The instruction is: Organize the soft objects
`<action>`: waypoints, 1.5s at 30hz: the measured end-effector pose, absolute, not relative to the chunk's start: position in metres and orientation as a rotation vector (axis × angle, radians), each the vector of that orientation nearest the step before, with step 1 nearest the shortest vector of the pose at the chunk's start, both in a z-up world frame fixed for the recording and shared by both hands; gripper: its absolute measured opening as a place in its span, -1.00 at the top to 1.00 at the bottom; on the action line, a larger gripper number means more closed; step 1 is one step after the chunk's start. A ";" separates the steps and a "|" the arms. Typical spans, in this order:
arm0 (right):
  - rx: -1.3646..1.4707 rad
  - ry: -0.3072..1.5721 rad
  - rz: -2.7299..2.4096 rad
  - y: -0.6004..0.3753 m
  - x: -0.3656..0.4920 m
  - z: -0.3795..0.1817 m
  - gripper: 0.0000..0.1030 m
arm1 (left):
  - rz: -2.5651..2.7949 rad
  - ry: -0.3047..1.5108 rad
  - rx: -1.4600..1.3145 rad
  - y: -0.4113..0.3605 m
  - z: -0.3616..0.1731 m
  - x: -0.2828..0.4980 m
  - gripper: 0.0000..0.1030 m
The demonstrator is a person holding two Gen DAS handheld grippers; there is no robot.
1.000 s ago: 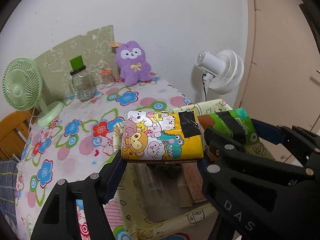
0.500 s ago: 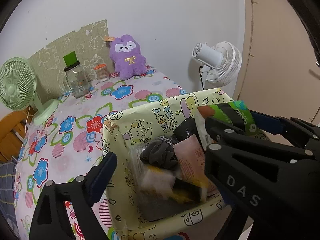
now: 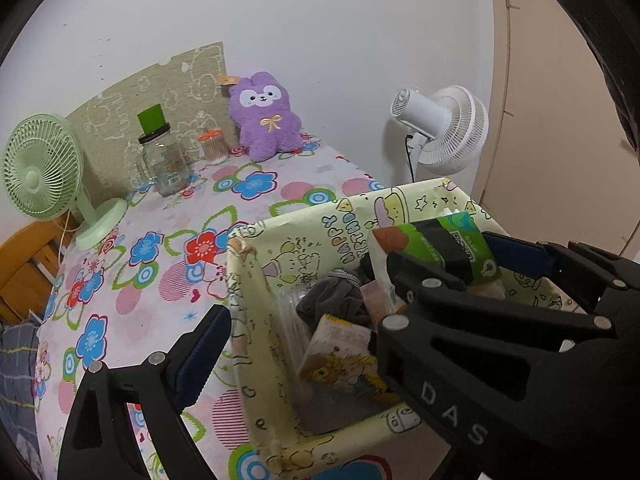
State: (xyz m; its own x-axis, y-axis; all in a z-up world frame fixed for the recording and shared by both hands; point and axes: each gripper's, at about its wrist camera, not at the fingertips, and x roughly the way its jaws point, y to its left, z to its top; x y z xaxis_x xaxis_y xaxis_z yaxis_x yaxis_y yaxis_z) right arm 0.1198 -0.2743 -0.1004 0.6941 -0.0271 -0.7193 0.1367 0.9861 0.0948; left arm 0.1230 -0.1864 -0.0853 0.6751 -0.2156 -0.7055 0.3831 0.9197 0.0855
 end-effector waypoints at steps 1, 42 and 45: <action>0.141 0.801 -0.088 -0.273 0.119 -0.100 -0.33 | -0.334 0.759 0.234 -0.185 -0.085 0.123 -0.85; 0.063 0.641 -0.045 -0.185 0.055 -0.039 -0.59 | -0.200 0.639 0.105 -0.071 -0.030 0.066 -0.86; 0.061 0.627 -0.036 -0.179 0.050 -0.034 -0.60 | -0.180 0.622 0.098 -0.060 -0.025 0.059 -0.88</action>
